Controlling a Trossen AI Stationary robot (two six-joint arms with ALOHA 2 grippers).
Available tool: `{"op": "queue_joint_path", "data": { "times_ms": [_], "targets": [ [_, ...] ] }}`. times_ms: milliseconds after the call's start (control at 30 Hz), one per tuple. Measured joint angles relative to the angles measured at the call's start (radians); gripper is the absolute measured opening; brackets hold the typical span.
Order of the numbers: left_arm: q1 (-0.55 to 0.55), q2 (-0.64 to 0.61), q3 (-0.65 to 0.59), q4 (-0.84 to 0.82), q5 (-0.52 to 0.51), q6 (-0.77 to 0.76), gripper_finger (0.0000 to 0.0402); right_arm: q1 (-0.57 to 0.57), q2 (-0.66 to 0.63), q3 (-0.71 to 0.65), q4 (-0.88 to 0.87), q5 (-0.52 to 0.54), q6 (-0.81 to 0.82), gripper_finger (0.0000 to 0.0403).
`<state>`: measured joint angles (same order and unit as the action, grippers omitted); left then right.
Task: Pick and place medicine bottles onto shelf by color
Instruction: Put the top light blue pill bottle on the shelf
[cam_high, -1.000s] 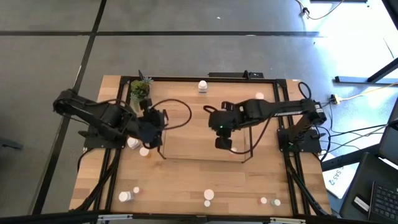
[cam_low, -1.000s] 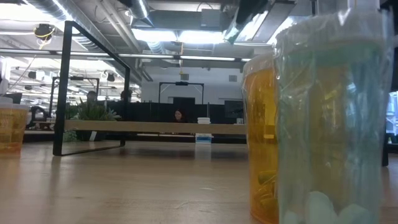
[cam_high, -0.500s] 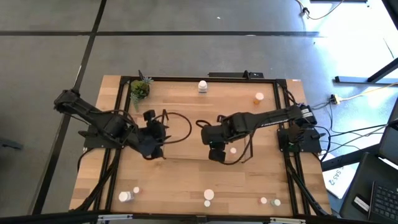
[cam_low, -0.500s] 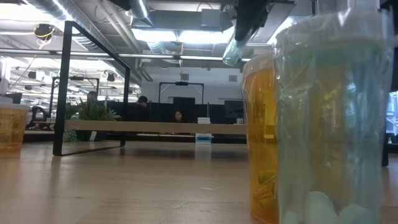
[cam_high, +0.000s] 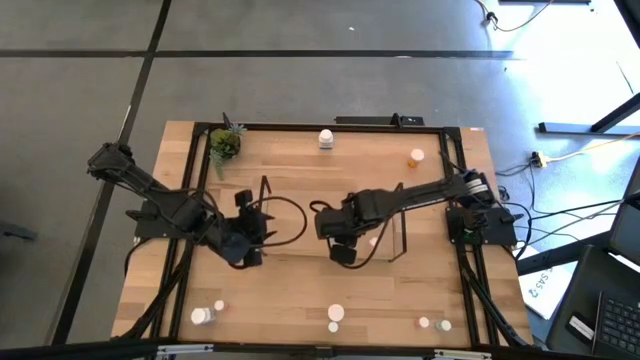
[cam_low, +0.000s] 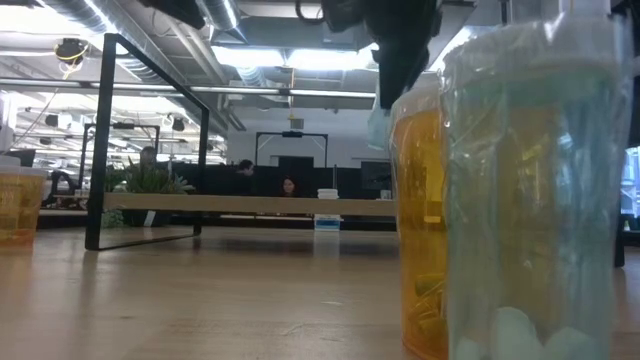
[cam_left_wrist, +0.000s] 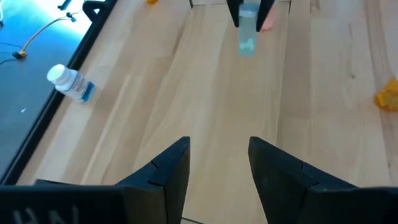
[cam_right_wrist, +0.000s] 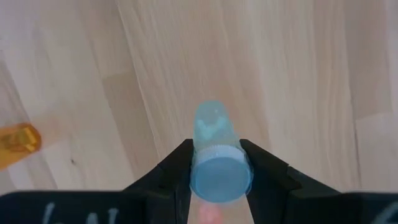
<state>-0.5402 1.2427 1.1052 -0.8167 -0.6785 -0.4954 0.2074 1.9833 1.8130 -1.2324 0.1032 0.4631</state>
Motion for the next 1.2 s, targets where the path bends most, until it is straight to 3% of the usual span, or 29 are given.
{"op": "queue_joint_path", "data": {
  "times_ms": [567, 733, 1200],
  "targets": [
    [-0.062, 0.000, -0.001, 0.059, 0.007, 0.027, 0.0158, 0.000, 0.086, 0.000, -0.017, -0.065, 0.105, 0.0120],
    [-0.086, 0.001, -0.001, 0.073, 0.007, 0.034, 0.0157, 0.000, 0.116, 0.000, -0.020, -0.113, 0.081, 0.0120],
    [-0.094, 0.001, -0.001, 0.077, -0.011, 0.033, 0.0158, -0.001, 0.123, 0.002, -0.018, -0.116, 0.032, 0.0129]
  ]
}}
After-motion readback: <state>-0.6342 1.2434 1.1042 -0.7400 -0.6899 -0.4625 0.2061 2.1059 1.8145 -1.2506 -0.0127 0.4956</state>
